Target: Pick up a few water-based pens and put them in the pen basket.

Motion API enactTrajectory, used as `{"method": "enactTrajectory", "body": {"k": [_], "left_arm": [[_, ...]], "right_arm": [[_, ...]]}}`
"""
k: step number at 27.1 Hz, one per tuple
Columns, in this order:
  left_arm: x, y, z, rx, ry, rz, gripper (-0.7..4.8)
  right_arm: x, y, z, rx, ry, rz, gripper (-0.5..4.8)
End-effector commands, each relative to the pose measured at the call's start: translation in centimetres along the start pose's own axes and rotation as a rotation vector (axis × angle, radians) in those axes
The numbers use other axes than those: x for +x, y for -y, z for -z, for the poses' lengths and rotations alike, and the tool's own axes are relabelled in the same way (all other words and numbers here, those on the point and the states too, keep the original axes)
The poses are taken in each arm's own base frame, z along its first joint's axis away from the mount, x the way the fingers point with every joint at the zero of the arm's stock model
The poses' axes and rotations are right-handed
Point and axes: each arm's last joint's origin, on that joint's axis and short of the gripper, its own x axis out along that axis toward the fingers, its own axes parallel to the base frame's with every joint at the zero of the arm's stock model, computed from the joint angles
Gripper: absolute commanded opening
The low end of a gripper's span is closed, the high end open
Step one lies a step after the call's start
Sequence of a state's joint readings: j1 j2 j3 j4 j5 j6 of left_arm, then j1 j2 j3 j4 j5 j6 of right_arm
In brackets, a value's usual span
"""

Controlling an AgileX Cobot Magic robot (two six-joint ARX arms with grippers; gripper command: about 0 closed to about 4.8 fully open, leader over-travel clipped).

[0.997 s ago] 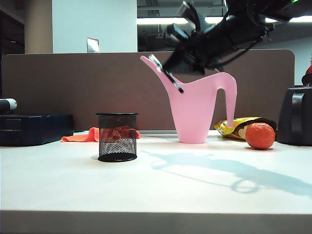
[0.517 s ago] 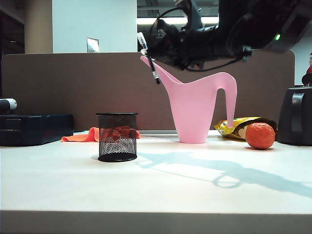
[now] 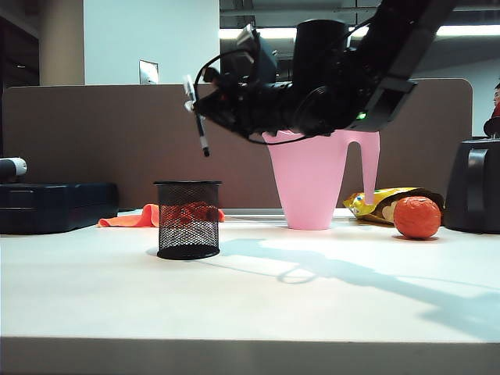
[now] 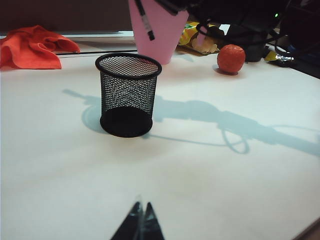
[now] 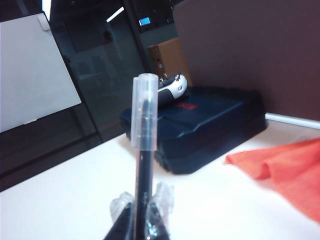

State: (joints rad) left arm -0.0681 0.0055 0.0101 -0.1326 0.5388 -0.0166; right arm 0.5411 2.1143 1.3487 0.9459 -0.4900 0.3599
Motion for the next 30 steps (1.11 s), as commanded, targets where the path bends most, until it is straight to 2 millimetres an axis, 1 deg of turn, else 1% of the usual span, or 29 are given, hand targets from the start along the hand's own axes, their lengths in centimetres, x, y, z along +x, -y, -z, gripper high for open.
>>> {"method": "enactTrajectory", "body": {"k": [1,8,13,14,17,18,23,25,27,30], "left_arm": [[0.0,0.0,-0.1,0.008,0.006,0.004,-0.04],[0.0,0.0,-0.1,0.008,0.006,0.004,-0.04],[0.0,0.0,-0.1,0.008,0.006,0.004,-0.04],[0.0,0.0,-0.1,0.008,0.006,0.004,-0.04],[0.0,0.0,-0.1,0.009,0.007,0.004,-0.04],[0.0,0.0,-0.1,0.009,0.007,0.004,-0.04],[0.0,0.0,-0.1,0.009,0.007,0.003,-0.04],[0.0,0.0,-0.1,0.008,0.007,0.003,-0.04],[0.0,0.0,-0.1,0.009,0.007,0.003,-0.04],[0.0,0.0,-0.1,0.008,0.007,0.003,-0.04]], "right_arm": [[0.7,-0.2,0.5,0.009,-0.003,-0.007,-0.09],[1.1,0.1,2.1,0.032,-0.046,0.022,-0.09],[1.1,0.2,2.3,0.042,-0.068,0.034,-0.05],[1.1,0.2,2.3,0.041,-0.067,0.034,0.05],[1.1,0.2,2.3,0.040,-0.064,0.032,0.60],[1.1,0.2,2.3,0.040,-0.064,0.032,0.67],[1.1,0.2,2.3,0.040,-0.064,0.032,0.68],[1.1,0.0,2.0,0.034,-0.056,0.021,0.67],[1.1,-0.2,1.5,0.026,-0.043,0.012,0.51],[1.0,-0.5,0.5,0.014,-0.023,0.005,-0.10]]}}
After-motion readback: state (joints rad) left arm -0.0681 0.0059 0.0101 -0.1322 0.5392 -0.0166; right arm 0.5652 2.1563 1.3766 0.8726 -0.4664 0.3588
